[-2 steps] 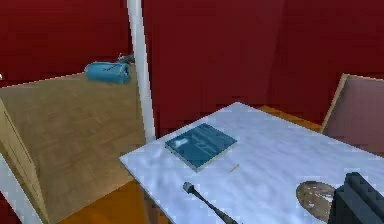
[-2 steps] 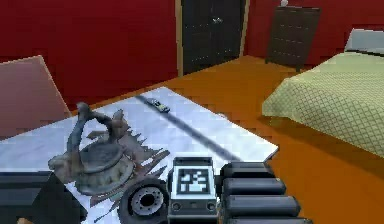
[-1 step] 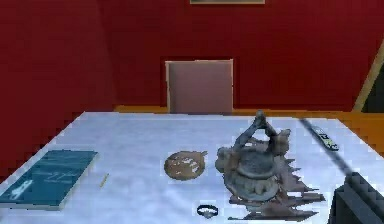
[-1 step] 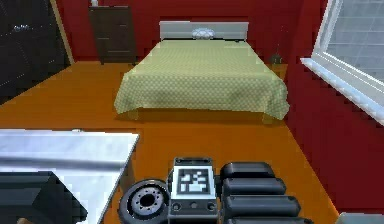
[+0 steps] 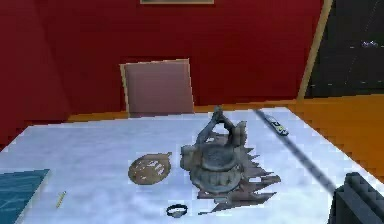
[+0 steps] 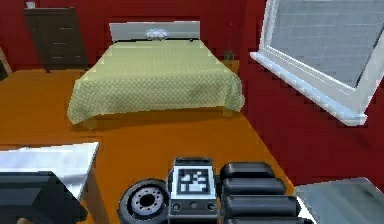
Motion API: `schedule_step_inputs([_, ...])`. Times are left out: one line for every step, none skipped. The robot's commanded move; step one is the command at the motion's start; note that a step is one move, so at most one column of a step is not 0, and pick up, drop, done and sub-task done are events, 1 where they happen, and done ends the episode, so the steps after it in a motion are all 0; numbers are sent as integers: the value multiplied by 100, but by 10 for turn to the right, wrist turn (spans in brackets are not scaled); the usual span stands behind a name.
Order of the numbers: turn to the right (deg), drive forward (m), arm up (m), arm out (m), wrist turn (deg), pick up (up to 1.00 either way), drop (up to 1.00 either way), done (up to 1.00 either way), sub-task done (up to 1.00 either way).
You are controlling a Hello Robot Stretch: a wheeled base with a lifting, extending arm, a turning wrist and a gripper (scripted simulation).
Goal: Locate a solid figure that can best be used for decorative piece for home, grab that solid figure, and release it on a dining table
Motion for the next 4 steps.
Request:
schedule_step_inputs([-450, 0, 0, 0, 0, 0, 0, 0, 0])
schedule_step_inputs([-450, 0, 0, 0, 0, 0, 0, 0, 0])
schedule_step_inputs([-120, 0, 0, 0, 0, 0, 0, 0, 0])
schedule_step_inputs([0, 0, 0, 48, 0, 0, 0, 0, 0])
